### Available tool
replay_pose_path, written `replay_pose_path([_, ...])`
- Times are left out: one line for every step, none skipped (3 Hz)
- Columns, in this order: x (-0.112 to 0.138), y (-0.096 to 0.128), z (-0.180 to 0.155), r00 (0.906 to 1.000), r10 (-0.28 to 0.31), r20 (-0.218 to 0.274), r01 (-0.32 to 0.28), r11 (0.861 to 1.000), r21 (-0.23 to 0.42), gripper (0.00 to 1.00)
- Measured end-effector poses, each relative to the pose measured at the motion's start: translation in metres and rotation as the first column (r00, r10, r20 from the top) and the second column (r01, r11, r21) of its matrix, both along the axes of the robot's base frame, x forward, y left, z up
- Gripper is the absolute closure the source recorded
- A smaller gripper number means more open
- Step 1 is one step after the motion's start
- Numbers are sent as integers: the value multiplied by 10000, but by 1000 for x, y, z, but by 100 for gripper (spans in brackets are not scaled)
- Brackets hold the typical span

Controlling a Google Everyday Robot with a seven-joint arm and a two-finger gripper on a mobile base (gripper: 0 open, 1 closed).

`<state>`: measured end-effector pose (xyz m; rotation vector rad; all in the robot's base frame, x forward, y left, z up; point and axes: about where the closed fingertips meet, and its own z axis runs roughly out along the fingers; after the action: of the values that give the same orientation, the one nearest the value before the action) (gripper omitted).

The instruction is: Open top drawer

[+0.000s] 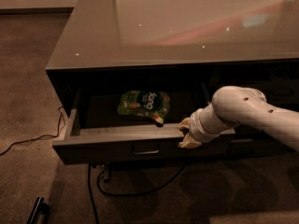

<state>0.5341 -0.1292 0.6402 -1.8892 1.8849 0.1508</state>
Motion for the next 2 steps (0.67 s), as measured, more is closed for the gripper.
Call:
replay_pose_path([0, 0, 3, 10000, -1, 1, 1, 10000, -1, 100])
replay_pose_path([-9, -10, 13, 9987, -353, 374, 365, 9989, -311, 0])
